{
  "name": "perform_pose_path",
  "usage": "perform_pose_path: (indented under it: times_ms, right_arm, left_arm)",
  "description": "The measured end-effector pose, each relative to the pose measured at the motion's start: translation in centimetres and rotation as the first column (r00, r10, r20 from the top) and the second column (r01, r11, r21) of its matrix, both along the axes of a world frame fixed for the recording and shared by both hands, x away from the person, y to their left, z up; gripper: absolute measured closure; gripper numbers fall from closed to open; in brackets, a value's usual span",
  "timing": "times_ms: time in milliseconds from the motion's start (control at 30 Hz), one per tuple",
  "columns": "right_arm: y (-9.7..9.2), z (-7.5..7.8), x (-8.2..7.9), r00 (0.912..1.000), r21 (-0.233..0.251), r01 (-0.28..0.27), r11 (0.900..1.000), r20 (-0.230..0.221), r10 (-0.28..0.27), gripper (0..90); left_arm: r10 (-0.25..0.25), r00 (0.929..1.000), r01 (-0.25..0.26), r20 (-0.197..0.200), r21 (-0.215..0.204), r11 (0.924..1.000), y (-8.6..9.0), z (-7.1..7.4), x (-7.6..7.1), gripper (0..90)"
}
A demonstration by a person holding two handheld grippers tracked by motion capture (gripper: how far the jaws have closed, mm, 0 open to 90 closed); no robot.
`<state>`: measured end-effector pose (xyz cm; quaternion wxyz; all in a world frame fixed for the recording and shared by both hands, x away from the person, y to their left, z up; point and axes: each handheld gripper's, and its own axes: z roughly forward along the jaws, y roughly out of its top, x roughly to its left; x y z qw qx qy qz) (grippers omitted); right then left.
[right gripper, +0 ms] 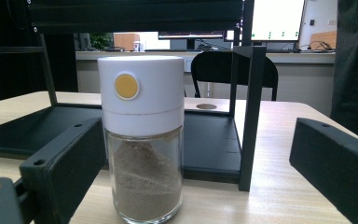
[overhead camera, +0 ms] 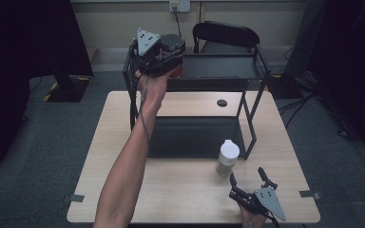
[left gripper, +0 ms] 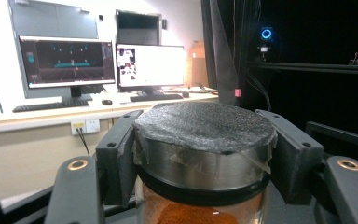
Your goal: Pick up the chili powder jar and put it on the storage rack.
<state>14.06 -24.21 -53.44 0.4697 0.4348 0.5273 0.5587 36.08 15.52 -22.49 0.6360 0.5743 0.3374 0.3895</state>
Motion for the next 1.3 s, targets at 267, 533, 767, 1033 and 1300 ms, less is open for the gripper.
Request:
perform_pose_path:
  times_ms: [267, 533, 767, 1033, 1300]
  right_arm:
    - [0.0, 0.0, 0.0, 1.0, 0.0, 0.001, 1.0, 0.0, -0.001, 2.6]
    - [0.0, 0.0, 0.0, 1.0, 0.0, 0.001, 1.0, 0.0, -0.001, 2.6]
    - [0.0, 0.0, 0.0, 1.0, 0.0, 0.003, 1.0, 0.0, -0.003, 2.6]
    - [0.1, 0.0, 0.0, 1.0, 0.0, 0.007, 1.0, 0.0, -0.007, 2.6]
    - [0.2, 0.0, 0.0, 0.9999, 0.0, 0.011, 0.9999, 0.0, -0.011, 2.6]
  left_arm:
    - [-0.016, 0.9999, 0.016, -0.006, -0.002, 0.9999, 0.3, 0.1, 0.3, 35.1]
    - [-0.003, 0.9999, 0.003, -0.014, 0.013, 0.9999, 0.4, 0.6, 0.3, 27.5]
    - [-0.021, 0.9997, 0.021, -0.01, -0.023, 0.9995, 1.2, 0.3, -0.1, 10.7]
    - [-0.023, 0.9993, 0.025, 0.029, -0.053, 0.9983, 1.5, -1.4, -1.5, 0.0]
    - [-0.034, 0.9982, 0.036, 0.049, -0.048, 0.9982, 2.4, -2.0, -3.6, 0.0]
